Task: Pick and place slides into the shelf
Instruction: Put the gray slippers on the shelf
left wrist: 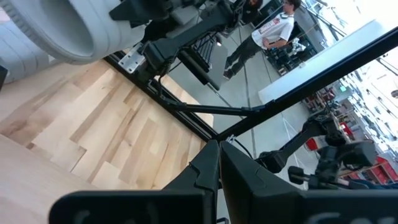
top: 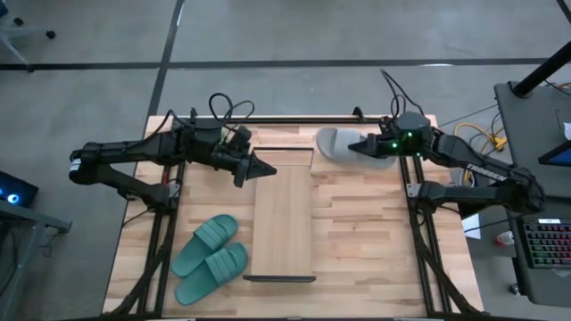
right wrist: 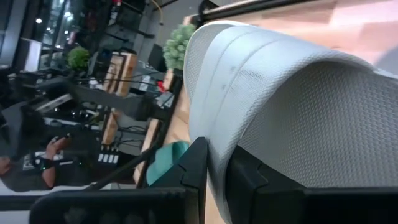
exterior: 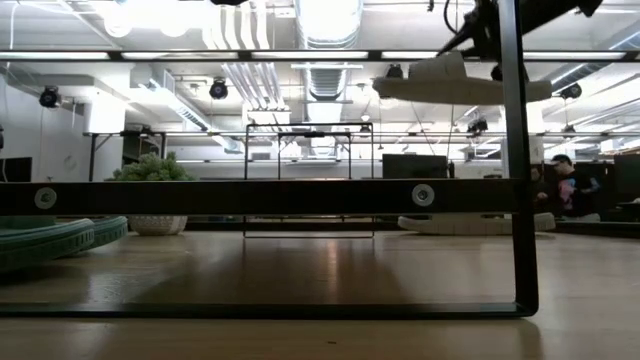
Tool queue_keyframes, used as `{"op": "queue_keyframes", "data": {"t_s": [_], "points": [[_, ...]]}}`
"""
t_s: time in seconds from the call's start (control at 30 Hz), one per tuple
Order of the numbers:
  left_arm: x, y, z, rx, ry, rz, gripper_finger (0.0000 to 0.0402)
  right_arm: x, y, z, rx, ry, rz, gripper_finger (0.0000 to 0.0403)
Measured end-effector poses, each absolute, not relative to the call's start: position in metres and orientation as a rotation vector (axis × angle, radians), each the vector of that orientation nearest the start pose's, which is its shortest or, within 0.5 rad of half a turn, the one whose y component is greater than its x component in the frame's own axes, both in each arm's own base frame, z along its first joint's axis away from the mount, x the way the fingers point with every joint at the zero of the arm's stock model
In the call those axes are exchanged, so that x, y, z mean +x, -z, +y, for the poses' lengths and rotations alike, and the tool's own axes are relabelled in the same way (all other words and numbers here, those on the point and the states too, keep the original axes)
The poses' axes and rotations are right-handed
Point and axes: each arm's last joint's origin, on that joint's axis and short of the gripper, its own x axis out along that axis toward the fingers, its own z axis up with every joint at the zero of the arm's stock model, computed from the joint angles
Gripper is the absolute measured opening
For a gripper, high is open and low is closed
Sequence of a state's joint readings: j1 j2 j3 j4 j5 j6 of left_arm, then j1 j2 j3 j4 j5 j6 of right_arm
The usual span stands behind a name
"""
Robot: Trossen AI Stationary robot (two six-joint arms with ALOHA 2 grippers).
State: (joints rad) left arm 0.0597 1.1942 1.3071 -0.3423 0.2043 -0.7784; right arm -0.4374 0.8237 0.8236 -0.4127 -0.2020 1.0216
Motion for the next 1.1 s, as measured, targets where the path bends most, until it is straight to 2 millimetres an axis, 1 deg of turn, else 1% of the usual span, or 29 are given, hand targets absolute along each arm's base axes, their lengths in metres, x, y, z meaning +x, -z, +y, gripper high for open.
{"op": "queue_keyframes", "data": {"t_s": [0.17, 0.4, 0.8, 1.1], "points": [[0.253, -0.415, 0.009, -0.803, 0.049, 0.269, 0.0, 0.164, -0.322, -0.061, 1.121, 0.41, 0.247, 0.0034], [0.253, -0.421, 0.009, -0.798, 0.071, 0.217, 0.0, 0.172, -0.317, -0.048, 1.142, 0.379, 0.295, 0.0034], [0.252, -0.421, 0.011, -0.798, 0.064, 0.215, 0.0, 0.186, -0.315, -0.012, 1.142, 0.357, 0.31, 0.0034], [0.252, -0.421, 0.012, -0.799, 0.061, 0.213, 0.0, 0.204, -0.311, 0.007, 1.167, 0.323, 0.3, 0.0034]]}}
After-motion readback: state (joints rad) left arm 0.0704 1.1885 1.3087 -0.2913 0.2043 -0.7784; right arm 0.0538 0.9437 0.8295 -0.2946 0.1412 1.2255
